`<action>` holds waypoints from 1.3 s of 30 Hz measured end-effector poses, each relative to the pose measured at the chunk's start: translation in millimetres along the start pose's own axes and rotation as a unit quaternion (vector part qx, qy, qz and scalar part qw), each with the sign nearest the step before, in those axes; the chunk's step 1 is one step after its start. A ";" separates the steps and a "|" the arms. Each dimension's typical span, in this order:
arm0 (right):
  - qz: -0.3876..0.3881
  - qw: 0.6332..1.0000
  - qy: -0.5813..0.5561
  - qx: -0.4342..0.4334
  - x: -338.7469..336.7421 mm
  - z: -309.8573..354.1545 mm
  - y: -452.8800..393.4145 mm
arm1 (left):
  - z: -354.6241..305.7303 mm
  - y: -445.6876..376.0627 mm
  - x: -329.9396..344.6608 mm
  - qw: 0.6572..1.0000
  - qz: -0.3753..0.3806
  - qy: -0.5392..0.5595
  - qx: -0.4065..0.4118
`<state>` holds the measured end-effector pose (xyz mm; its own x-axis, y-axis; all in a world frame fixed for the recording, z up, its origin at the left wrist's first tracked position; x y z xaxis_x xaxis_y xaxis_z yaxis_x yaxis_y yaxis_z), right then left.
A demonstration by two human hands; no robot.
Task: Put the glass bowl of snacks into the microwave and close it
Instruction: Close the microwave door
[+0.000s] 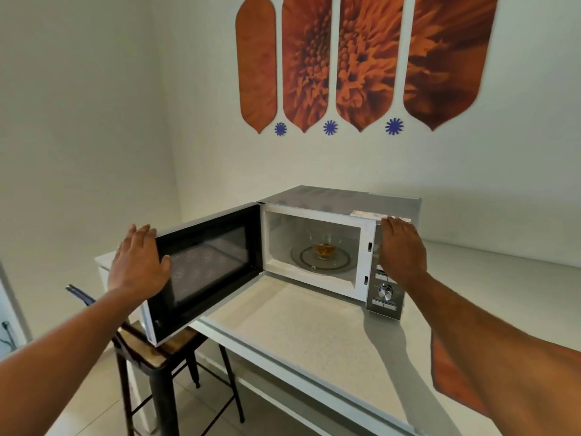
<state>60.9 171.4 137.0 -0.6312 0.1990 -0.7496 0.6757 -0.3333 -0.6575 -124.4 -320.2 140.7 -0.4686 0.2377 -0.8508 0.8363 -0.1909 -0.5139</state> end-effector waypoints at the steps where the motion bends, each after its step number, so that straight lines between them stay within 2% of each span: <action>1: 0.007 1.000 0.000 -0.003 -0.1 2.0 0.5 | 1.7 1.0 -1.1 1.000 0.001 0.005 -0.002; 5: 0.020 1.000 0.007 -0.012 -0.6 5.6 4.1 | -1.7 8.2 -4.1 1.000 -0.017 0.000 -0.005; 12: 0.033 0.999 0.023 -0.017 5.8 2.9 5.1 | -20.7 24.8 -9.0 0.994 -0.107 0.017 0.013; 16: 0.035 0.999 0.026 -0.010 9.0 1.4 4.5 | -30.2 28.0 -29.6 0.978 -0.164 0.132 -0.008; 19: 0.035 0.999 0.024 -0.013 9.0 1.2 5.0 | -39.3 31.2 -36.9 0.952 -0.166 0.253 -0.040; 21: 0.035 0.999 0.020 -0.015 7.8 0.6 5.5 | -46.9 32.6 -26.8 0.940 -0.124 0.310 -0.073; 23: 0.035 0.999 0.018 -0.016 6.7 1.0 6.0 | -55.8 33.6 -5.1 0.921 -0.048 0.373 -0.105; 26: 0.030 0.999 0.010 -0.012 6.0 1.3 6.4 | -79.2 39.0 21.2 0.868 0.057 0.474 -0.135; 31: 0.023 1.000 0.002 -0.002 4.6 -0.4 7.4 | -142.0 54.9 34.6 0.845 0.176 0.501 -0.065; 33: 0.022 1.000 -0.005 0.004 3.7 -0.7 7.0 | -167.5 63.3 40.2 0.821 0.216 0.527 -0.050; 39: 0.022 0.999 -0.028 0.012 -4.8 -3.7 3.8 | -242.1 73.3 55.1 0.772 0.262 0.579 -0.005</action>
<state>67.9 172.6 137.8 -0.6225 0.1319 -0.7714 0.6940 -0.3627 -0.6220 -20.0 -90.5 82.6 0.4997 0.8232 -0.2696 0.8291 -0.5446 -0.1261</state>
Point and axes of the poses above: each hand's wrist, its own y-axis away from the middle knuckle, its own x-axis out of the palm, z = x × y, the point moved 8 cm from there along -y, towards the middle knuckle, and after that the axes turned 8 degrees about -y, right-handed, at the moved point
